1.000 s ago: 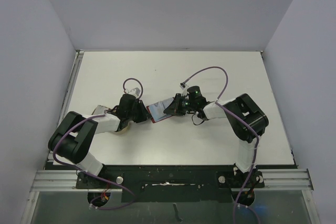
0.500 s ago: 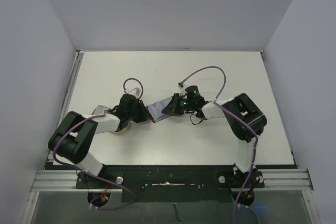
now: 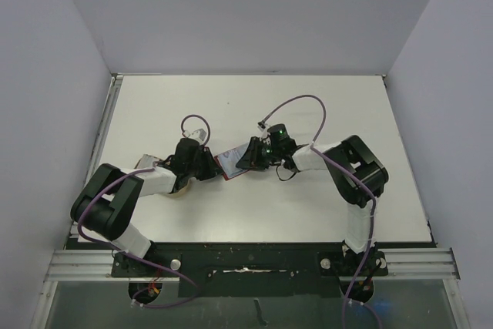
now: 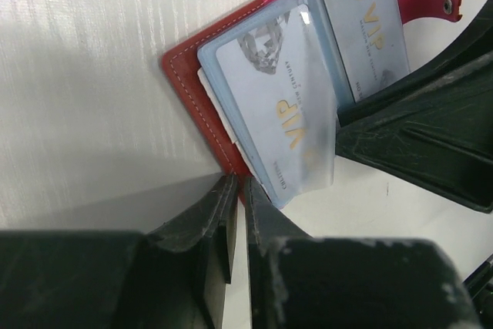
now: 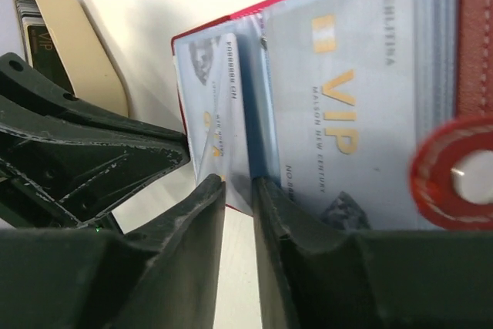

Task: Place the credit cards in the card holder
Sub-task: Adjust the card slot at the card holder.

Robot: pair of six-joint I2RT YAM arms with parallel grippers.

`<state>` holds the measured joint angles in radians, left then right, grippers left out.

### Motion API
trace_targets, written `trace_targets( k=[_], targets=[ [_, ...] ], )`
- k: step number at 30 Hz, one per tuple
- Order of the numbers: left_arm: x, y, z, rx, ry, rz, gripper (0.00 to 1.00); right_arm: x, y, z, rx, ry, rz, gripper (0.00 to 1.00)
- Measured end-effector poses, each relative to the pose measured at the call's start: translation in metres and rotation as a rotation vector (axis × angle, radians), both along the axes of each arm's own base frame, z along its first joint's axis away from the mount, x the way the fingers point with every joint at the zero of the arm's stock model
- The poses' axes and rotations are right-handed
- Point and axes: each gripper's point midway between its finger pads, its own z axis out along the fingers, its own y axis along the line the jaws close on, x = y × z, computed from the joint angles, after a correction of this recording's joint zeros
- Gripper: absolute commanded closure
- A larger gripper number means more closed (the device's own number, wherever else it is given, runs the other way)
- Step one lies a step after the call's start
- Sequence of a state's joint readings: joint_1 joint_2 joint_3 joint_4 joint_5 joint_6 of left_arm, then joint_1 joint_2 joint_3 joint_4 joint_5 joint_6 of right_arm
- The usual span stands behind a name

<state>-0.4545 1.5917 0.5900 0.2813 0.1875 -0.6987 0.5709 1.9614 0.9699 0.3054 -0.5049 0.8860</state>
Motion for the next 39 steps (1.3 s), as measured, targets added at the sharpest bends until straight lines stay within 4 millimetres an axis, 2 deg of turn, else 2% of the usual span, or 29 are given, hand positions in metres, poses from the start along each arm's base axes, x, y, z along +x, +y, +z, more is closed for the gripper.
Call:
trace_targets(
  k=[3, 8, 10, 15, 22, 25, 29, 33, 39],
  targets=[
    [0.0, 0.0, 0.0, 0.0, 0.001, 0.0, 0.84, 0.002, -0.003, 0.003, -0.029, -0.014, 0.003, 0.61],
    [-0.001, 0.001, 0.004, -0.001, -0.001, 0.002, 0.69, 0.003, -0.01, 0.02, -0.084, -0.069, 0.013, 0.52],
    [0.001, 0.001, 0.01, -0.005, -0.017, 0.009, 0.66, 0.006, -0.013, 0.029, -0.108, -0.101, 0.018, 0.49],
    [0.007, 0.001, 0.027, -0.017, -0.066, 0.022, 0.65, 0.021, -0.022, 0.048, -0.177, -0.192, 0.02, 0.43],
    [0.018, -0.005, 0.033, -0.032, -0.058, 0.038, 0.6, 0.045, -0.041, 0.052, -0.303, -0.272, 0.001, 0.34],
    [0.023, -0.008, 0.03, -0.029, -0.045, 0.039, 0.59, 0.057, -0.05, 0.05, -0.345, -0.296, -0.01, 0.36],
    [0.021, -0.007, 0.021, -0.014, -0.017, 0.038, 0.57, 0.068, -0.06, 0.035, -0.38, -0.288, -0.015, 0.37],
    [0.017, -0.004, 0.014, 0.006, 0.005, 0.042, 0.55, 0.071, -0.07, 0.018, -0.425, -0.263, -0.02, 0.36],
    [0.017, -0.001, 0.012, 0.025, 0.005, 0.045, 0.55, 0.069, -0.076, 0.009, -0.451, -0.262, -0.025, 0.4]
  ],
)
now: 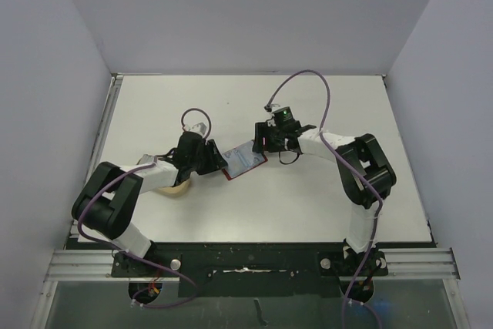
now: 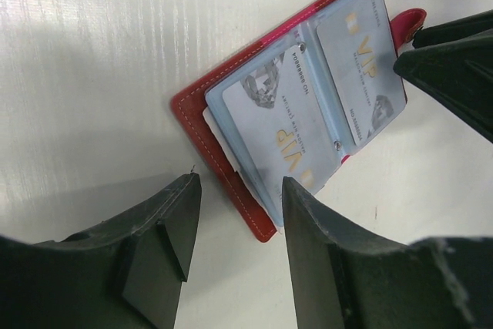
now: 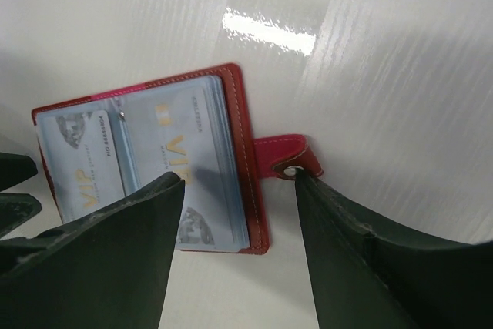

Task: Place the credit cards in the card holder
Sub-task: Adjust the card slot at the card holder.

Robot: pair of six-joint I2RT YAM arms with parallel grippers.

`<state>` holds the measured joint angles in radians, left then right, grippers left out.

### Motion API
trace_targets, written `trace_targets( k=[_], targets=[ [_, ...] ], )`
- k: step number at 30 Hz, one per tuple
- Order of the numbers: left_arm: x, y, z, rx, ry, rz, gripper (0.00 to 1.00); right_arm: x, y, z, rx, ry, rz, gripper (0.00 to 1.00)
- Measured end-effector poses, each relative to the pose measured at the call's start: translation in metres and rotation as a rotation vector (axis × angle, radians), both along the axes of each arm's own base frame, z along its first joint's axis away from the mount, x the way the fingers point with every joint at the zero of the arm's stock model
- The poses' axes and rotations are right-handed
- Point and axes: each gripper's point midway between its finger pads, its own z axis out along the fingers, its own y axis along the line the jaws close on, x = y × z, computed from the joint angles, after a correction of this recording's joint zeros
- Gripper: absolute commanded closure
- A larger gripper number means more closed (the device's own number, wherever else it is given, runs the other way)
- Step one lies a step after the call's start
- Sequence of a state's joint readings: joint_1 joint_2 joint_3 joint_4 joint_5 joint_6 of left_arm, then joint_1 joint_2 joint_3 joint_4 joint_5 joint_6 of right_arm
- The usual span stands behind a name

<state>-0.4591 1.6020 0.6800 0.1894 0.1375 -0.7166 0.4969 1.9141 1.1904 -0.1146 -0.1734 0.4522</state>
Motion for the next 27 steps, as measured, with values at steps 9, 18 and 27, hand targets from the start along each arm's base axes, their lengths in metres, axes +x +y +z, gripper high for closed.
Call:
trace_targets(
  k=[9, 18, 27],
  targets=[
    [-0.001, 0.004, -0.003, 0.036, 0.008, -0.008, 0.61, -0.018, -0.002, -0.009, 0.01, -0.002, -0.009, 0.48],
    [-0.002, 0.003, -0.002, 0.052, 0.01, -0.03, 0.61, -0.07, 0.022, -0.011, 0.05, 0.026, 0.024, 0.53],
    [-0.002, 0.007, -0.004, 0.085, 0.008, -0.036, 0.63, -0.097, 0.021, -0.008, 0.004, 0.047, 0.022, 0.4]
  ],
)
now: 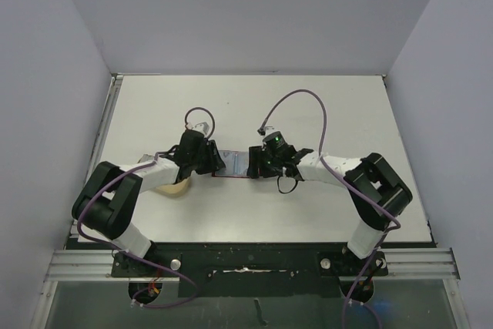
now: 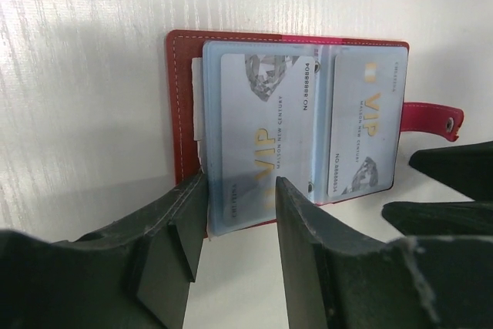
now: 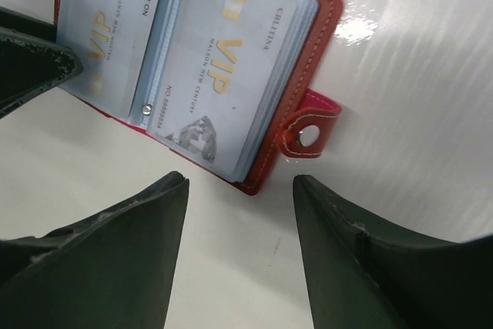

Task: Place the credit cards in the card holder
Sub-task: Adjust the card slot at the card holder, then close the card holder at the center of the board.

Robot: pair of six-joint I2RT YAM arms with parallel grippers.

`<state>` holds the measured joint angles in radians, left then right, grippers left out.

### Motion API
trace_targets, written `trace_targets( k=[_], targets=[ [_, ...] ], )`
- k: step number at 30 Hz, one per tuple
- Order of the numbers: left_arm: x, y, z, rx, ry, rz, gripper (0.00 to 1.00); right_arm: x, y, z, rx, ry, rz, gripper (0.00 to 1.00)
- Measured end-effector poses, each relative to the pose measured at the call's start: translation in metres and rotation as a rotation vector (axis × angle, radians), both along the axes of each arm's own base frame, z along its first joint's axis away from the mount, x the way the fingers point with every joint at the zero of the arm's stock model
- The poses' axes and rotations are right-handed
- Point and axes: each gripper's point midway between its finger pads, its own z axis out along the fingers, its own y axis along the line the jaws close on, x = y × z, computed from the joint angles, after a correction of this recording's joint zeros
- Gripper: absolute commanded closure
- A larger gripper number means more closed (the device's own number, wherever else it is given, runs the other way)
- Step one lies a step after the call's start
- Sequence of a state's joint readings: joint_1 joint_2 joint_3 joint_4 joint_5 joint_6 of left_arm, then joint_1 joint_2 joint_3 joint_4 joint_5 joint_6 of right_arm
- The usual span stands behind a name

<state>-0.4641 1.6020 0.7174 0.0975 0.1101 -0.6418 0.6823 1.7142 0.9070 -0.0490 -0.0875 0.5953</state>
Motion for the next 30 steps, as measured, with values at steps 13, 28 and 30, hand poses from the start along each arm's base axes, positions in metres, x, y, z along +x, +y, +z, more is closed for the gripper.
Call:
trace_targets(
  k=[13, 28, 30],
  targets=[
    [0.0, 0.002, -0.003, 0.126, -0.002, -0.016, 0.64, 0.039, -0.015, 0.032, -0.051, -0.109, -0.1, 0.36],
    [0.009, 0.012, 0.001, 0.081, 0.021, 0.014, 0.54, 0.05, -0.019, 0.003, -0.099, -0.066, -0.106, 0.67],
    [0.012, 0.014, 0.003, 0.078, 0.018, 0.021, 0.54, 0.049, -0.019, 0.003, -0.096, -0.064, -0.104, 0.71]
  ],
)
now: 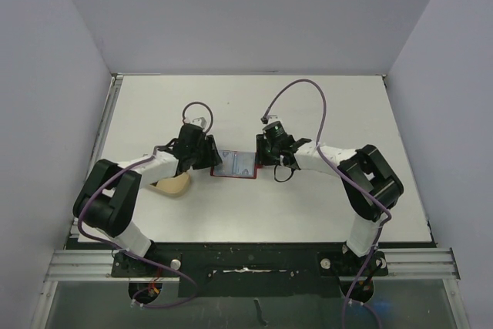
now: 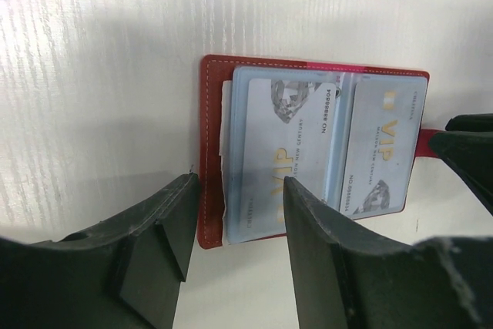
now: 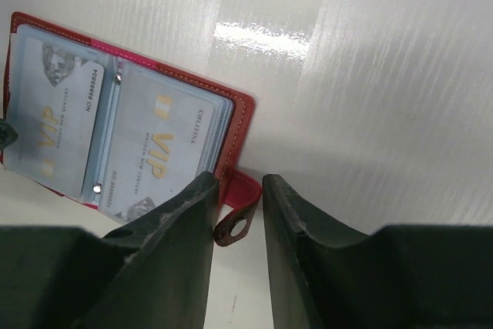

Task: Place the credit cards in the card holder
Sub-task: Close the card holder at the center of the board.

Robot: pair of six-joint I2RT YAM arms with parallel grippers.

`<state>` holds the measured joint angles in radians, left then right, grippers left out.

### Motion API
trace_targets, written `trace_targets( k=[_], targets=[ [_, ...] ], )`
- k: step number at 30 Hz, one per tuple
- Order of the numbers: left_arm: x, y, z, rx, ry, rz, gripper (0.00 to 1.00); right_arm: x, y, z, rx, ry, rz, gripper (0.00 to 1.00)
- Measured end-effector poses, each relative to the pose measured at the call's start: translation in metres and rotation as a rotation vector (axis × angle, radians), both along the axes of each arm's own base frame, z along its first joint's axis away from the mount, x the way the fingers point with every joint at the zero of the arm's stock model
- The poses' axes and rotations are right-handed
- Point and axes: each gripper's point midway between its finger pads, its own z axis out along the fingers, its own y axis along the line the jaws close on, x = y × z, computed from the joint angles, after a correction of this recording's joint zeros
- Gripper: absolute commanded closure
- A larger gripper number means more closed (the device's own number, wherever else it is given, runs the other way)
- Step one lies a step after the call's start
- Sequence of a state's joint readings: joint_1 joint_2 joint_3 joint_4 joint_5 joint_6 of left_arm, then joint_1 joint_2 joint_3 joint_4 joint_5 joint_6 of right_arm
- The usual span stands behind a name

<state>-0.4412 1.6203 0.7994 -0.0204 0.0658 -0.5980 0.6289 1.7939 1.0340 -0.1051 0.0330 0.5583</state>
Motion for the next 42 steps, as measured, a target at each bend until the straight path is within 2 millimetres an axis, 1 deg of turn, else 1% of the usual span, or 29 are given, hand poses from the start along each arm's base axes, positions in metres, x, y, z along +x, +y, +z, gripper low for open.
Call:
trace_targets(
  k=[8, 12, 15, 18, 26, 29, 31, 36, 38, 40, 42],
  targets=[
    [0.009, 0.009, 0.003, 0.003, -0.011, 0.024, 0.54, 0.0, 0.001, 0.0, 0.004, -0.001, 0.0, 0.81],
    [0.01, 0.01, 0.0, 0.008, -0.004, 0.027, 0.54, -0.001, 0.0, -0.003, 0.008, 0.0, 0.0, 0.83],
    [0.008, 0.008, -0.006, 0.001, 0.014, 0.022, 0.54, -0.005, -0.002, -0.007, 0.006, 0.01, 0.003, 0.84],
    [0.008, 0.001, -0.003, -0.037, 0.02, 0.014, 0.55, -0.009, -0.003, -0.012, 0.006, 0.021, 0.002, 0.84],
    [0.001, -0.01, -0.001, -0.134, 0.043, 0.028, 0.58, -0.007, -0.002, -0.012, 0.036, -0.003, -0.016, 0.84],
    [0.001, -0.019, 0.01, -0.201, 0.04, 0.025, 0.59, -0.006, -0.001, -0.012, 0.041, -0.009, -0.017, 0.84],
    [0.001, -0.024, 0.021, -0.245, 0.018, 0.019, 0.6, -0.006, -0.001, -0.012, 0.046, -0.011, -0.019, 0.84],
    [0.002, -0.047, 0.067, -0.366, -0.072, -0.029, 0.6, -0.007, 0.001, -0.012, 0.058, -0.015, -0.021, 0.85],
    [0.001, -0.055, 0.08, -0.408, -0.1, -0.053, 0.6, -0.008, 0.003, -0.012, 0.064, -0.016, -0.018, 0.85],
    [-0.002, -0.064, 0.087, -0.446, -0.112, -0.079, 0.6, -0.008, 0.004, -0.012, 0.069, -0.016, -0.016, 0.85],
    [-0.006, -0.068, 0.086, -0.471, -0.104, -0.093, 0.6, -0.009, 0.005, -0.012, 0.073, -0.015, -0.013, 0.85]
  ],
)
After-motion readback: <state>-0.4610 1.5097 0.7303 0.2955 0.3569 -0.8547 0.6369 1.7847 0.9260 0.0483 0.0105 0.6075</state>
